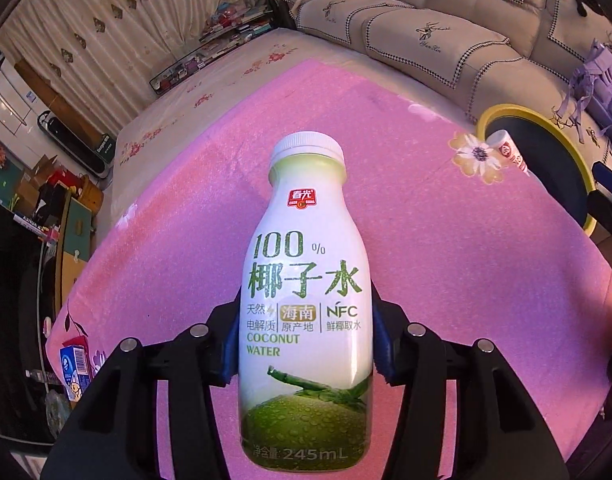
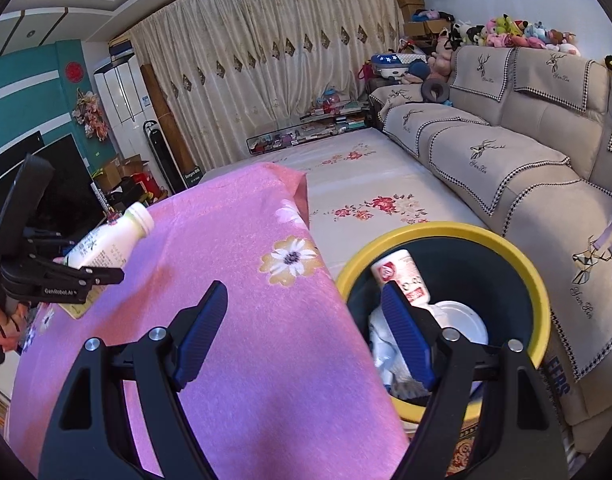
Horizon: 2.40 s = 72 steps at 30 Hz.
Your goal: Collect trash
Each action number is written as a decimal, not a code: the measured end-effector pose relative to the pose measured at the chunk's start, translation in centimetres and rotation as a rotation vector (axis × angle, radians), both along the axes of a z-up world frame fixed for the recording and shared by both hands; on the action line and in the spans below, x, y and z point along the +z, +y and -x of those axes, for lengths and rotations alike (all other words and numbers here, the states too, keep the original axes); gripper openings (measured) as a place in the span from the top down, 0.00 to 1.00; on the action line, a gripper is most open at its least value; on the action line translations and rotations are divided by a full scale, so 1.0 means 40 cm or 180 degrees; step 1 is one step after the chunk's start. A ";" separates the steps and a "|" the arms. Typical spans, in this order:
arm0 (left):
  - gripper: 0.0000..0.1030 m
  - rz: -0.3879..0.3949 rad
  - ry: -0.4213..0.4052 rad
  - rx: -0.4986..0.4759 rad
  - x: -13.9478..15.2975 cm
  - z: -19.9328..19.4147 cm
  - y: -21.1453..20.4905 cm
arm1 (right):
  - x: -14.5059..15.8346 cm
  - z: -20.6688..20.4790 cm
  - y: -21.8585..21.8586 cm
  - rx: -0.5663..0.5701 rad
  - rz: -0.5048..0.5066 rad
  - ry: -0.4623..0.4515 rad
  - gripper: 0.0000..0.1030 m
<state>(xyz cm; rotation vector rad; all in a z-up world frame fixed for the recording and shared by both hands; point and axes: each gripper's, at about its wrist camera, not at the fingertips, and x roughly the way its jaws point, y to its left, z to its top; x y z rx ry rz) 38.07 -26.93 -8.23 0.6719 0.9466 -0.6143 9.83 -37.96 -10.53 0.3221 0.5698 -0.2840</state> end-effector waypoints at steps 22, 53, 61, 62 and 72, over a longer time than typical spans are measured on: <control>0.50 0.0249 0.0352 -0.0874 -0.053 0.314 -0.697 | 0.050 0.339 -0.311 -0.0671 0.0073 -0.0080 0.27; 0.05 0.2051 -0.1356 0.0857 0.216 0.631 0.141 | 0.138 0.349 -0.059 0.0040 0.0377 -0.0204 0.24; 0.05 0.2104 -0.1402 0.1307 0.204 0.713 0.349 | 0.167 0.376 0.048 0.0111 0.0530 -0.0272 0.22; 0.05 0.2103 -0.1414 0.1335 0.199 0.723 0.361 | 0.169 0.377 0.050 0.0106 0.0531 -0.0271 0.22; 0.05 0.1991 -0.1571 0.1485 0.192 0.778 0.393 | 0.186 0.392 0.068 0.0125 0.0568 -0.0303 0.21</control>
